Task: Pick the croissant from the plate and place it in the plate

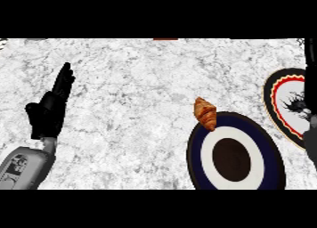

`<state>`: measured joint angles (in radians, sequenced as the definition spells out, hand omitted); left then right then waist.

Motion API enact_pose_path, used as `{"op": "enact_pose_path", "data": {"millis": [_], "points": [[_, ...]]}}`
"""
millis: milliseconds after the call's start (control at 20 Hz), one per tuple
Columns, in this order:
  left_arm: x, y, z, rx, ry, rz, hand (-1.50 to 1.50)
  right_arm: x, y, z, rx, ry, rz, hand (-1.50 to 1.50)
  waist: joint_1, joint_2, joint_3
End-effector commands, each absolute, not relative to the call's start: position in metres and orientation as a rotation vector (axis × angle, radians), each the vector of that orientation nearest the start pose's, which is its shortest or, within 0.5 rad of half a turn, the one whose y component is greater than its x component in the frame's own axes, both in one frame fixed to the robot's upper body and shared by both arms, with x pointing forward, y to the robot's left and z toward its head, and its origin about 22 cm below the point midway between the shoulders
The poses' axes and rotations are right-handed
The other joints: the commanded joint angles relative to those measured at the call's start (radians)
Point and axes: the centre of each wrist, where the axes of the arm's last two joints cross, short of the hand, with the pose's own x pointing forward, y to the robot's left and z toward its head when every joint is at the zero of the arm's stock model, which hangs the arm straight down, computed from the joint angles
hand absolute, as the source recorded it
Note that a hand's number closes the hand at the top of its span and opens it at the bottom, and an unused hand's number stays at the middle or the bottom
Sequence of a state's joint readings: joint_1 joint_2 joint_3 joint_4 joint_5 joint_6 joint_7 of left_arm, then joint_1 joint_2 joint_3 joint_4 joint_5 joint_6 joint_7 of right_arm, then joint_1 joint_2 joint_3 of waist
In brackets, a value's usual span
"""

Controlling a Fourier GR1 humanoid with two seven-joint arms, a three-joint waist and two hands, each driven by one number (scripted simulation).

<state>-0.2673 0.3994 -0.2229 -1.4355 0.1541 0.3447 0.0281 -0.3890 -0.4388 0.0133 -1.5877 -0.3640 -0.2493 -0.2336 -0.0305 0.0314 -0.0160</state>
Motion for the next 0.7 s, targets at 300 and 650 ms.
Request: {"op": "enact_pose_path", "data": {"millis": [300,650], "points": [[0.299,0.233,0.036,0.169,-1.554,-0.203,0.00,0.329,-0.264,0.129,-0.183,-1.618,1.056,1.50,0.209,0.018,-0.030],[0.295,0.249,0.028,0.123,-1.440,-0.153,0.00,0.373,-0.289,0.083,0.022,-1.194,1.018,-1.50,0.120,-0.006,0.017]]}}
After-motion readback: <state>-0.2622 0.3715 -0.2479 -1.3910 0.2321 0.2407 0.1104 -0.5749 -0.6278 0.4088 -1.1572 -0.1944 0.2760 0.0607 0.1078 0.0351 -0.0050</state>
